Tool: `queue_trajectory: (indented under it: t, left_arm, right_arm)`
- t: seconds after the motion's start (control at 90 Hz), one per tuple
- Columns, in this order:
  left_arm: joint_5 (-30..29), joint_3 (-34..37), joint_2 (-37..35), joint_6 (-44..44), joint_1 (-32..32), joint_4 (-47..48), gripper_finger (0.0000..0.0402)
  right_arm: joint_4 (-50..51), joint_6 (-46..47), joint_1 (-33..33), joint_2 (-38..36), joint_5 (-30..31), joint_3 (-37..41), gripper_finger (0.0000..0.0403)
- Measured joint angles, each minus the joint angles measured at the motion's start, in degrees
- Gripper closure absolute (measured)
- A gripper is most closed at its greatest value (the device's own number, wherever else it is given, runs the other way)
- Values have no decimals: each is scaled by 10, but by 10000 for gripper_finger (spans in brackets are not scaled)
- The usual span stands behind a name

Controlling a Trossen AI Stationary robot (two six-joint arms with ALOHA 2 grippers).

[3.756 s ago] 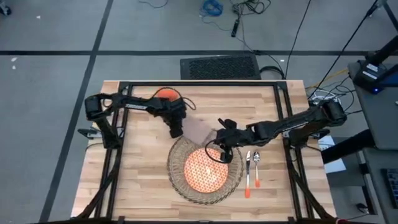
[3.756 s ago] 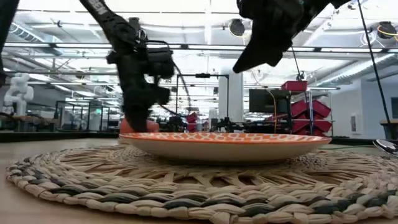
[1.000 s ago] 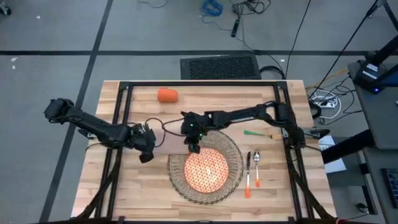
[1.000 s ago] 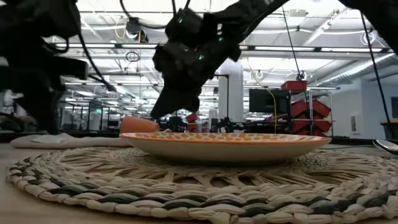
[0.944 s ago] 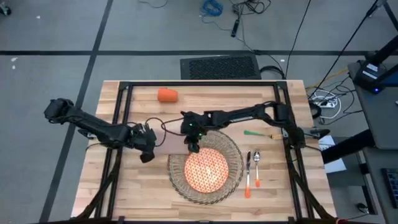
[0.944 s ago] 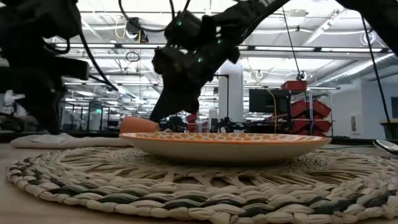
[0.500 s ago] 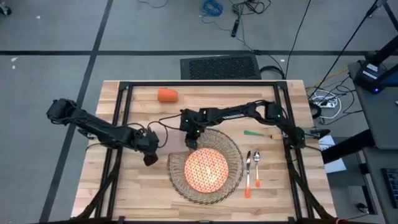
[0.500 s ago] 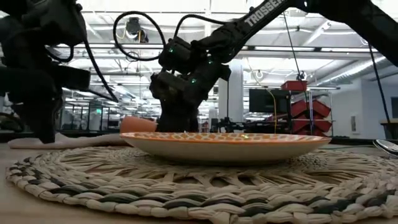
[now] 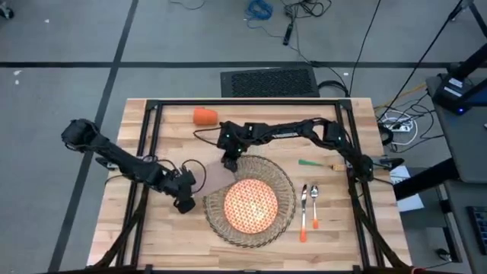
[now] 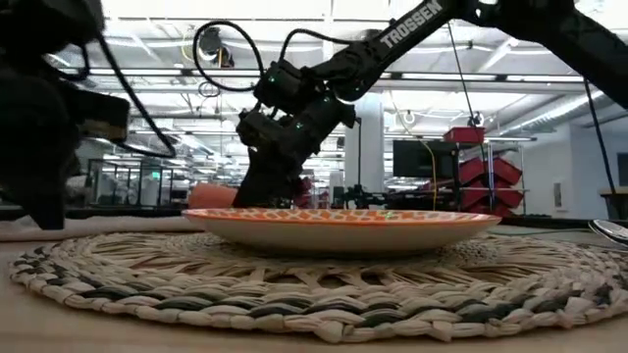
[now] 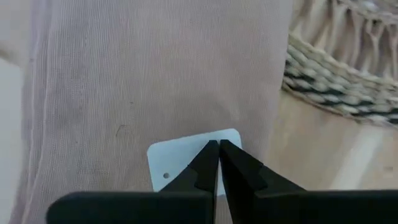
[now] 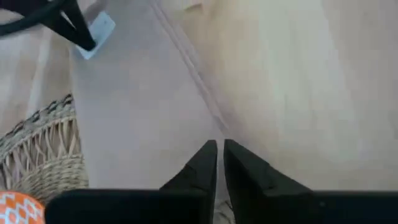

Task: Set table place
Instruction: Put the white napkin on the table to the left of the brown mat

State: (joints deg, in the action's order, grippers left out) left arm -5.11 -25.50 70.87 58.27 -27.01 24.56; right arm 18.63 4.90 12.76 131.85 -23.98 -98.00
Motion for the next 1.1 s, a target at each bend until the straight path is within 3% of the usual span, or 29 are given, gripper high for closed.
queue_trajectory:
  t: [0.267, 0.456, 0.633, 0.822, 0.989, 1.1]
  left_arm:
    - [-15, -2, 0, 23, -25, -17, 398]
    - [-55, -16, 0, 13, -25, -42, 398]
    - [-51, -16, 0, 14, -25, -54, 398]
    - [-39, -16, 0, -30, -33, -149, 398]
    - [-61, -16, 0, -106, -34, -242, 398]
    - [-69, -16, -1, -109, -33, -278, 398]
  right_arm:
    - [3, -15, -15, 18, -26, 0, 385]
    - [-31, 1, -3, 40, -55, -2, 385]
    - [-75, 26, 9, 48, -57, -1, 385]
    - [-115, 40, 16, 50, -40, 0, 385]
    - [-115, 37, 16, 50, -41, 0, 385]
    - [-112, 34, 13, 50, -42, 0, 385]
